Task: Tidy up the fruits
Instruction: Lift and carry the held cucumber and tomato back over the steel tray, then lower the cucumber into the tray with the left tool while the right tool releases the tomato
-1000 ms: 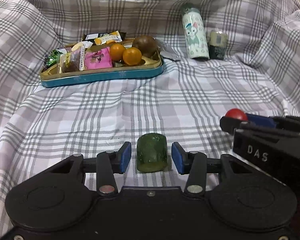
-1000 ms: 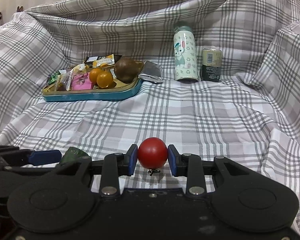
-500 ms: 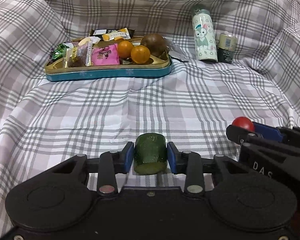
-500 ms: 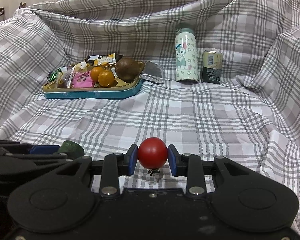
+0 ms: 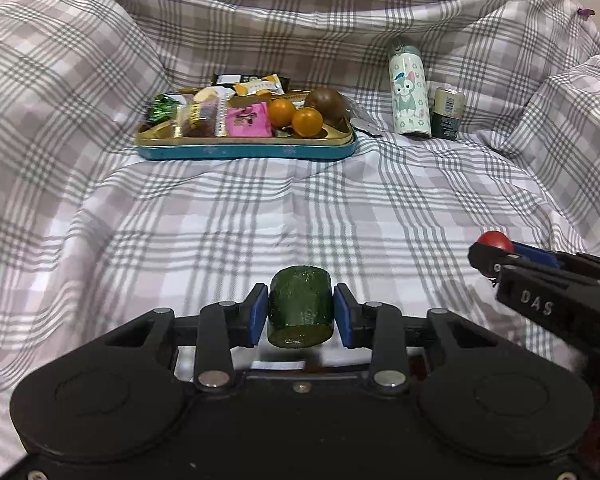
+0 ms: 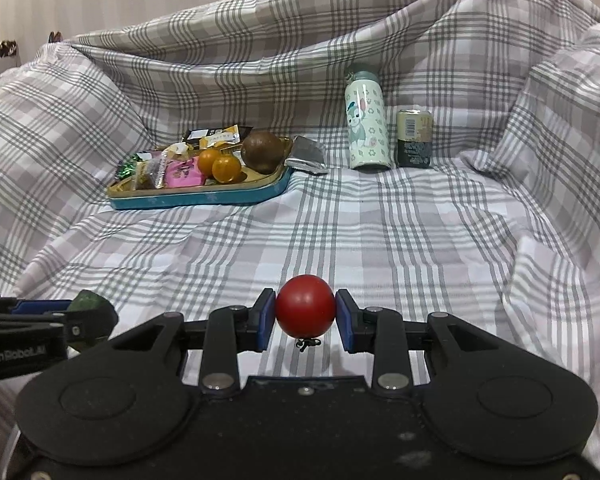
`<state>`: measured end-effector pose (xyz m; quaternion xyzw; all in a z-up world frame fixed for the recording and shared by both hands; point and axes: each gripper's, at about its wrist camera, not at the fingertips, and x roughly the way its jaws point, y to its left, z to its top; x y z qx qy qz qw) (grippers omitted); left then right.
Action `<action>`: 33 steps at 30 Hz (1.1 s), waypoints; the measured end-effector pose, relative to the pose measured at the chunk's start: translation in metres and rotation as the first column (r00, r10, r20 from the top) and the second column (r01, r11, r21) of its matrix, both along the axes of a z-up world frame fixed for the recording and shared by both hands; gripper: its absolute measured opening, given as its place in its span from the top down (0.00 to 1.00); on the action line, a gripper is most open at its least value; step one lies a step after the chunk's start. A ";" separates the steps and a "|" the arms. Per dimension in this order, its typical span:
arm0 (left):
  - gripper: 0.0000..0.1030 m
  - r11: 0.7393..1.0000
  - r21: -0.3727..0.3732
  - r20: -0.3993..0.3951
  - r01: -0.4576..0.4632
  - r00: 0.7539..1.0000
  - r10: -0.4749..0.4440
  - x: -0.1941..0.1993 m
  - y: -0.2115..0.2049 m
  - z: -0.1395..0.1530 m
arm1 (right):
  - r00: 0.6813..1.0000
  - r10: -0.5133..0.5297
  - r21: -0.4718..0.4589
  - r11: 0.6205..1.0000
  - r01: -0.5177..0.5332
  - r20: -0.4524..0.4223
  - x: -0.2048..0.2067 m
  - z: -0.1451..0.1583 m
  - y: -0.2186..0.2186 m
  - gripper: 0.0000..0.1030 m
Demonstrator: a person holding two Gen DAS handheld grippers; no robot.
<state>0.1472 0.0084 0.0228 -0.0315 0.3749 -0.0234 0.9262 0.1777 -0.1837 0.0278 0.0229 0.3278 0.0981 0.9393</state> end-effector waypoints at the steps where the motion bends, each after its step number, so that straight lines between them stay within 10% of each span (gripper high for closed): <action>1: 0.57 1.000 0.003 0.004 0.000 1.000 0.000 -0.007 0.002 0.001 | 1.000 -0.004 0.009 1.000 0.004 -0.002 -0.007 0.001 -0.002 0.68; 17: 0.57 0.997 -0.055 0.054 0.045 0.998 -0.042 -0.096 0.006 0.003 | 1.000 0.007 0.022 1.000 -0.007 -0.012 -0.117 -0.004 0.001 0.68; 33: 0.57 0.993 -0.043 0.116 0.111 0.988 -0.106 -0.102 -0.015 -0.019 | 0.999 -0.023 -0.012 1.000 0.024 0.046 -0.148 -0.008 0.003 0.67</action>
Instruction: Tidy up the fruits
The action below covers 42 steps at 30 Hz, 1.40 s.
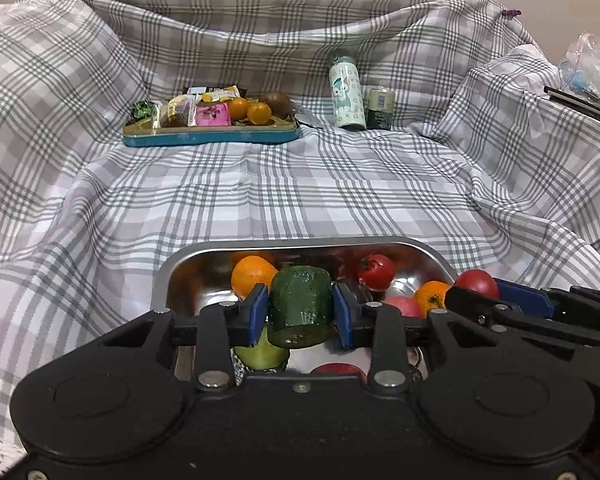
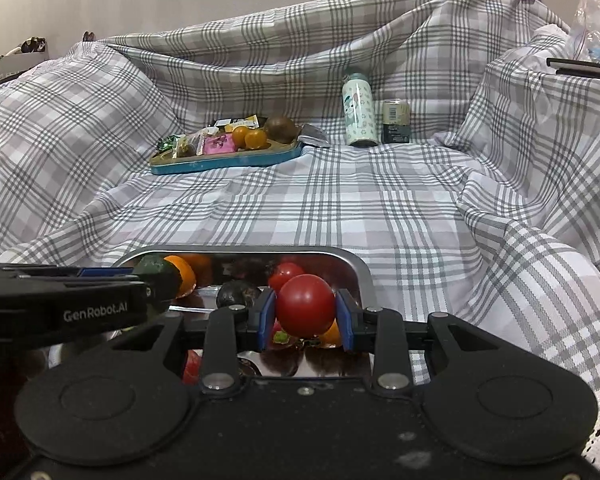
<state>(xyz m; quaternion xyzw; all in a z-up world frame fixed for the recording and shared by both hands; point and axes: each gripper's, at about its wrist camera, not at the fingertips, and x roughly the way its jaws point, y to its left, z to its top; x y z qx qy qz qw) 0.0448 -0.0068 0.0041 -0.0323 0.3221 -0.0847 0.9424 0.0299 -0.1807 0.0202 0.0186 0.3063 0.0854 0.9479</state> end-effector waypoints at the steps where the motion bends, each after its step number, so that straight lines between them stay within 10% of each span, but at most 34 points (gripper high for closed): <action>1: 0.57 1.000 -0.002 -0.007 -0.007 1.000 0.006 0.001 0.001 -0.001 | 1.000 0.001 -0.003 1.000 -0.001 0.001 0.000 0.000 0.001 0.67; 42: 0.56 0.995 0.061 -0.002 -0.076 0.997 0.076 -0.016 -0.003 -0.002 | 1.000 0.017 -0.024 1.000 -0.018 -0.027 -0.007 -0.002 0.002 0.66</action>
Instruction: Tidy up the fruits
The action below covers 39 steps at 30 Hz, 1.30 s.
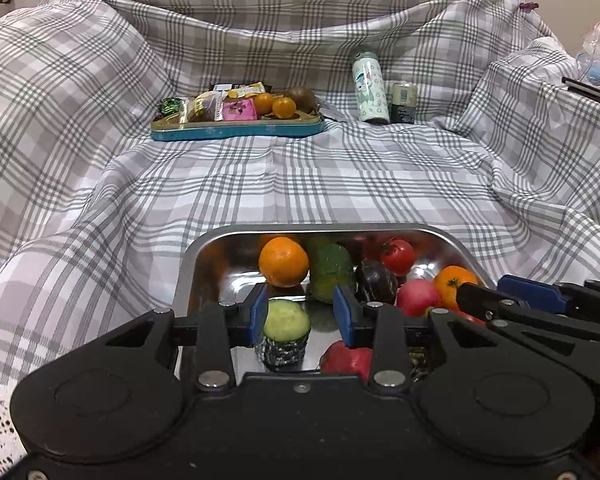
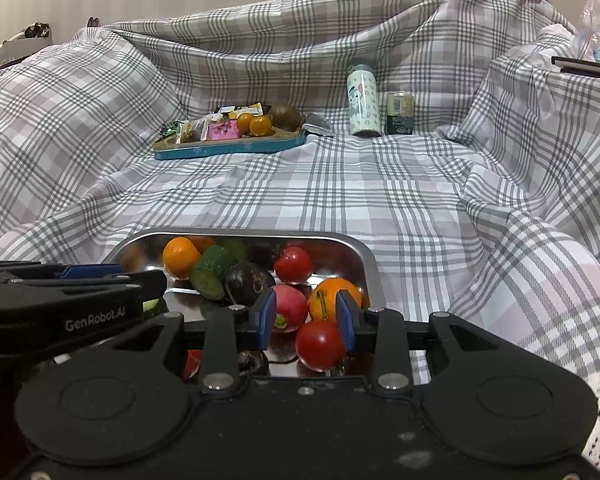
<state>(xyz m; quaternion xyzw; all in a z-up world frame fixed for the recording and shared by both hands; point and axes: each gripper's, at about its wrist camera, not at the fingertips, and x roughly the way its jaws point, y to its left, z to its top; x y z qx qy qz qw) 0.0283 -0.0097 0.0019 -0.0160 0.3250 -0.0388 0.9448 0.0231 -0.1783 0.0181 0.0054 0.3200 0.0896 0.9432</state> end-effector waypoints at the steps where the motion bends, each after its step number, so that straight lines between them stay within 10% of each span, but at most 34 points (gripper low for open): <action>1: 0.56 1.000 0.001 -0.003 -0.003 1.000 0.003 0.000 0.000 0.000 | 1.000 0.000 0.001 1.000 0.000 -0.001 -0.001 0.000 0.000 0.66; 39: 0.56 0.999 0.018 -0.018 -0.040 0.999 0.041 -0.013 -0.001 -0.005 | 0.998 -0.032 0.016 0.999 0.032 -0.045 -0.002 -0.003 -0.002 0.66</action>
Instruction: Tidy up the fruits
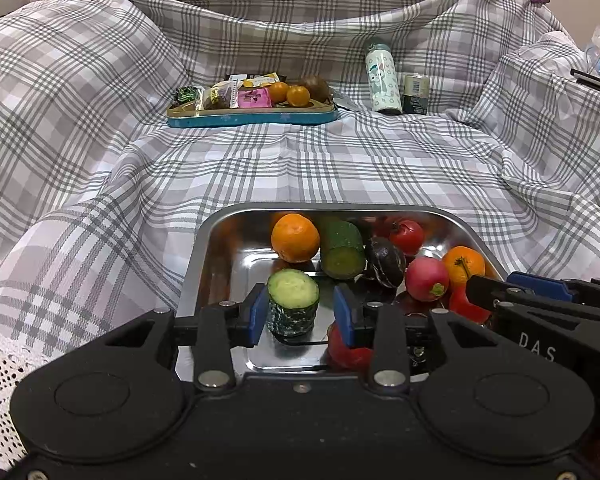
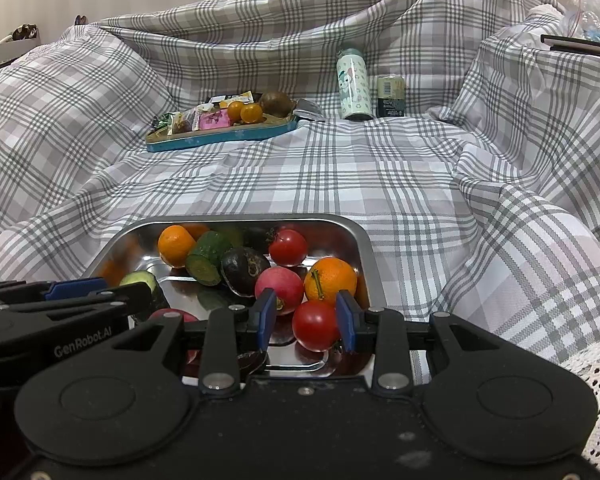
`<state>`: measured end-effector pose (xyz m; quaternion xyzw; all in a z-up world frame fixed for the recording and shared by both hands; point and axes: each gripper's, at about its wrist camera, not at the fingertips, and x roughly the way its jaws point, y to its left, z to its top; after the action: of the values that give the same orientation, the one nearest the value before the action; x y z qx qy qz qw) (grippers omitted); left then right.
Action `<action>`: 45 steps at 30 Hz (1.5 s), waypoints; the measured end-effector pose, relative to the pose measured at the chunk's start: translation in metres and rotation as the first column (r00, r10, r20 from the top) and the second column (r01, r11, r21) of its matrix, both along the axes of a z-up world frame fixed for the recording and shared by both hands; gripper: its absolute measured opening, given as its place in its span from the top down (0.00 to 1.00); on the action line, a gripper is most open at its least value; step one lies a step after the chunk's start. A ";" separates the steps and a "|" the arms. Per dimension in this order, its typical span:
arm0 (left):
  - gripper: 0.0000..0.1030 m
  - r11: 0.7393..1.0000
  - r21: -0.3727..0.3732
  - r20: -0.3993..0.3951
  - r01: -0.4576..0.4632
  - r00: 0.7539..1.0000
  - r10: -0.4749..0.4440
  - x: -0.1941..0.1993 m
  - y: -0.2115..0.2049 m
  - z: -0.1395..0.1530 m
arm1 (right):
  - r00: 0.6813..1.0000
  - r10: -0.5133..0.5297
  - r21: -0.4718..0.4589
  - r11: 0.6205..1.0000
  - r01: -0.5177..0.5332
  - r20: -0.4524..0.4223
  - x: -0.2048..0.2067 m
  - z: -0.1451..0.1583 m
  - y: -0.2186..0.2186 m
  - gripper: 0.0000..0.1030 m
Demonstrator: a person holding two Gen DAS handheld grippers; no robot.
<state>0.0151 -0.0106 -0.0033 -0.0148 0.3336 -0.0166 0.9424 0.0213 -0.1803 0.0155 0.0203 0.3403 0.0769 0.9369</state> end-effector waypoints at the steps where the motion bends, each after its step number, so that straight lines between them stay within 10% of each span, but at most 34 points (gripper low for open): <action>1: 0.56 1.000 0.000 0.000 0.000 1.000 0.000 0.000 0.000 0.000 | 1.000 0.000 0.000 1.000 0.000 0.000 0.000 0.000 0.000 0.66; 45: 0.56 1.000 0.011 0.004 -0.007 1.000 0.007 -0.003 0.002 0.002 | 1.000 -0.016 0.006 1.000 0.017 -0.019 0.002 0.000 -0.002 0.66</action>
<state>0.0126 -0.0082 -0.0017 -0.0108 0.3317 -0.0113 0.9432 0.0232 -0.1821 0.0152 0.0267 0.3488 0.0700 0.9342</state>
